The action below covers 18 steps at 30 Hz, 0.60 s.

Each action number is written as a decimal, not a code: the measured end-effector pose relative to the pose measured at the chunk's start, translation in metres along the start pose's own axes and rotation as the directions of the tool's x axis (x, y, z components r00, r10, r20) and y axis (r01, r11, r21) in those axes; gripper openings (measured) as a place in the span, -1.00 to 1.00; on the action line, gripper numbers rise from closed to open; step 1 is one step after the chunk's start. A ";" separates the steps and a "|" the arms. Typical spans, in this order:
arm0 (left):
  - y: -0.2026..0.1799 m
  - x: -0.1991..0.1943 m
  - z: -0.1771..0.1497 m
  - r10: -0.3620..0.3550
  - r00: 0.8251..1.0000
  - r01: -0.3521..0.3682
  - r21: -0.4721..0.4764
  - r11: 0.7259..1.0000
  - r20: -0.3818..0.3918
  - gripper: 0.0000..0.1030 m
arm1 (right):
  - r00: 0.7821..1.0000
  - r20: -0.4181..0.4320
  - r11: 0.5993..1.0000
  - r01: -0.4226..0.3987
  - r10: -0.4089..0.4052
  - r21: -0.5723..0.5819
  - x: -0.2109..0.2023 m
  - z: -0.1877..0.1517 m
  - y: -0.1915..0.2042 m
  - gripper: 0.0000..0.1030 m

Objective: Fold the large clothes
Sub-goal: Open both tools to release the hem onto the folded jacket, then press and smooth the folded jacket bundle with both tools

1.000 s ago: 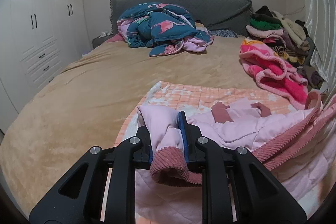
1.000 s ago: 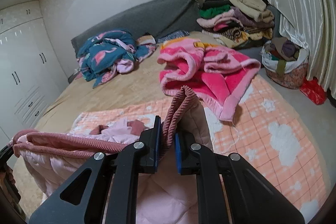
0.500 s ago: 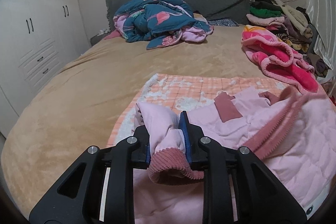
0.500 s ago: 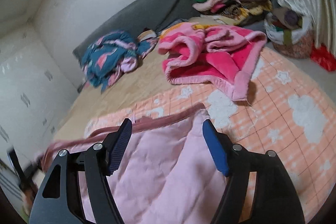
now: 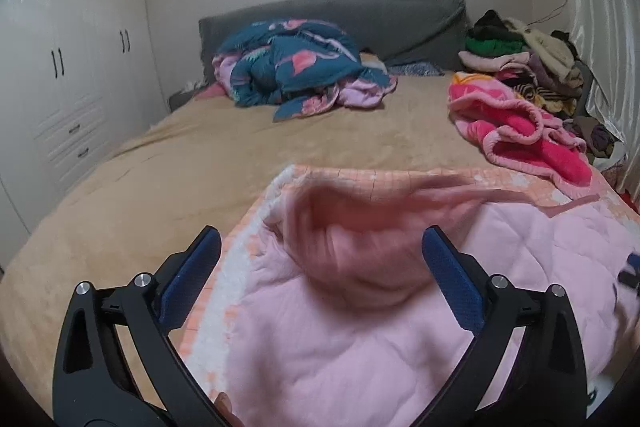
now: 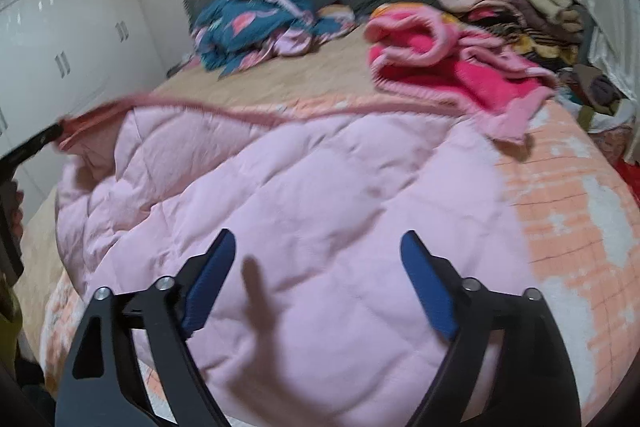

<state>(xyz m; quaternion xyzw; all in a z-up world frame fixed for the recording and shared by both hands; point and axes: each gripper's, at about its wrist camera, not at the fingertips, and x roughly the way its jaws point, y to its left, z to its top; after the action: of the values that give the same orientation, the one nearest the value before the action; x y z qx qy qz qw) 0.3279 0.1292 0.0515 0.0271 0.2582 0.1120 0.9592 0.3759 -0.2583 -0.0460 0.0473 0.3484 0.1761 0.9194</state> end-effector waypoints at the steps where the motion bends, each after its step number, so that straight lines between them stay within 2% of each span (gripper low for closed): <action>1: 0.002 -0.001 -0.003 0.009 1.000 -0.009 0.005 1.000 0.003 0.83 | 1.000 0.010 1.000 0.029 -0.029 0.011 -0.005 0.001 -0.009 0.74; 3: 0.011 0.004 -0.016 0.043 0.999 -0.042 0.015 0.999 -0.025 0.83 | 0.997 0.005 0.996 0.077 -0.077 0.036 -0.010 0.001 -0.029 0.76; 6: 0.032 0.019 -0.040 0.036 0.995 -0.039 -0.031 0.999 -0.098 0.83 | 0.994 -0.037 0.992 0.102 -0.100 0.078 -0.009 -0.003 -0.055 0.76; 8: 0.049 0.033 -0.062 -0.026 0.985 0.010 -0.095 0.995 -0.168 0.83 | 0.990 -0.075 0.988 0.124 -0.117 0.094 -0.003 -0.009 -0.069 0.76; 10: 0.064 0.043 -0.084 -0.162 0.965 0.119 -0.206 0.971 -0.207 0.83 | 0.991 -0.093 0.987 0.111 -0.101 0.114 0.001 -0.016 -0.079 0.76; 11: 0.068 0.047 -0.095 -0.208 0.952 0.152 -0.243 0.958 -0.223 0.83 | 0.992 -0.094 0.987 0.098 -0.086 0.128 0.001 -0.021 -0.082 0.76; 12: 0.068 0.050 -0.101 -0.215 0.948 0.155 -0.248 0.956 -0.235 0.83 | 0.993 -0.093 0.986 0.085 -0.073 0.142 0.001 -0.024 -0.084 0.75; 14: 0.062 0.051 -0.111 -0.220 0.945 0.164 -0.231 0.959 -0.243 0.83 | 0.995 -0.093 0.985 0.050 -0.035 0.164 0.005 -0.028 -0.086 0.53; 15: 0.056 0.050 -0.114 -0.228 0.943 0.176 -0.219 0.960 -0.243 0.83 | 0.995 -0.094 0.986 0.026 -0.011 0.163 0.007 -0.029 -0.083 0.15; 16: 0.052 0.050 -0.114 -0.231 0.942 0.182 -0.209 0.961 -0.243 0.69 | 0.995 -0.098 0.988 0.035 -0.020 0.153 0.007 -0.029 -0.079 -0.16; 17: 0.046 0.049 -0.113 -0.220 0.945 0.177 -0.187 0.966 -0.242 0.41 | 0.994 -0.097 0.990 0.069 -0.057 0.123 0.008 -0.028 -0.072 -0.26; 18: 0.040 0.049 -0.112 -0.208 0.947 0.171 -0.162 0.972 -0.245 -0.15 | 0.994 -0.086 0.992 0.078 -0.070 0.095 0.007 -0.025 -0.066 -0.48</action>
<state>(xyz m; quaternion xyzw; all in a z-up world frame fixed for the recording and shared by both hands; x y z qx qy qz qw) 0.3047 0.1790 -0.0645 -0.0798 0.3750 0.0395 0.9227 0.3833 -0.3179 -0.0827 0.0722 0.3956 0.1263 0.9068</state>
